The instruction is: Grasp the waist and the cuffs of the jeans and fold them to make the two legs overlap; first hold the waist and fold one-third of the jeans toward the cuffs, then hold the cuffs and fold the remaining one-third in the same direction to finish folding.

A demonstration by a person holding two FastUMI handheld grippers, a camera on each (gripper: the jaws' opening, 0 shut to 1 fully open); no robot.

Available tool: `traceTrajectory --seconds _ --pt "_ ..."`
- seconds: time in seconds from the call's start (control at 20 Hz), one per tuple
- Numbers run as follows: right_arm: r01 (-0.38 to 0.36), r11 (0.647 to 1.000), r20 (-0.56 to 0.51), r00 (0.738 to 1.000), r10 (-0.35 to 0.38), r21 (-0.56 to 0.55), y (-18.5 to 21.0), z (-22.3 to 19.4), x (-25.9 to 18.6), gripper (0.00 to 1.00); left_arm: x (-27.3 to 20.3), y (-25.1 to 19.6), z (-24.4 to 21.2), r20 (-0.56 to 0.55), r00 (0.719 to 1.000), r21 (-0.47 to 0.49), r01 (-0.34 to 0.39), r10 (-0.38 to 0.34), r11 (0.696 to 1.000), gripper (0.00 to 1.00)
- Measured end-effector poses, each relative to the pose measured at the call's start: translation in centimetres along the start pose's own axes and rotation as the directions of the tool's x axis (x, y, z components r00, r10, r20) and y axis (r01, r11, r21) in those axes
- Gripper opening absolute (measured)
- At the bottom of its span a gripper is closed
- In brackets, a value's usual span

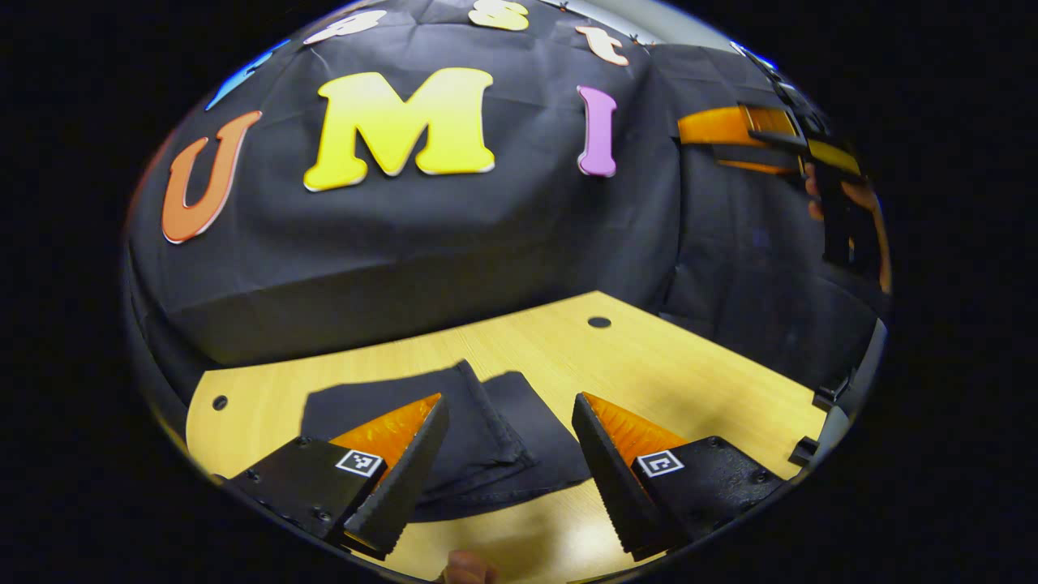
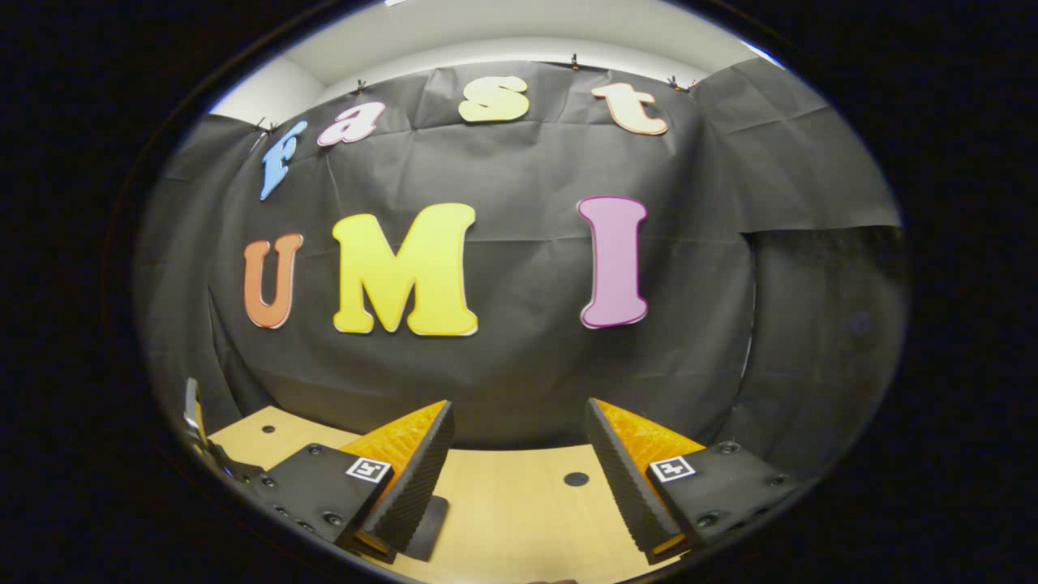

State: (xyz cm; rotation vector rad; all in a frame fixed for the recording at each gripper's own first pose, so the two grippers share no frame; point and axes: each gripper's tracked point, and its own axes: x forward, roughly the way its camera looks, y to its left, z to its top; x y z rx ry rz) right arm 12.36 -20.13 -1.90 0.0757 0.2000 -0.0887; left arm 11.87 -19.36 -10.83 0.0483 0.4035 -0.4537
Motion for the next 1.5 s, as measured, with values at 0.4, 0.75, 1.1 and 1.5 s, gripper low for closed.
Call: traceTrajectory --seconds 0.4,0.75,1.1,1.5 --pt "-0.179 0.984 0.041 0.983 0.178 0.015 13.0 1.2 0.8 0.99 -7.4 12.0 10.7 0.234 0.926 -0.094 -0.283 0.297 0.955 0.97" --pt "-0.243 0.97 0.049 0.969 0.242 0.004 21.2 0.5 0.0 0.99 -13.6 18.1 13.8 0.302 0.842 -0.174 -0.412 0.446 0.895 0.97" --pt "-0.285 0.958 0.045 0.957 0.285 -0.024 24.9 -0.1 -0.9 0.99 -16.9 21.5 13.2 0.288 0.814 -0.23 -0.452 0.504 0.862 0.97" --pt "-0.29 0.957 0.043 0.956 0.291 -0.034 25.7 0.1 -1.2 0.99 -18.3 22.8 13.0 0.283 0.807 -0.256 -0.458 0.519 0.851 0.97"
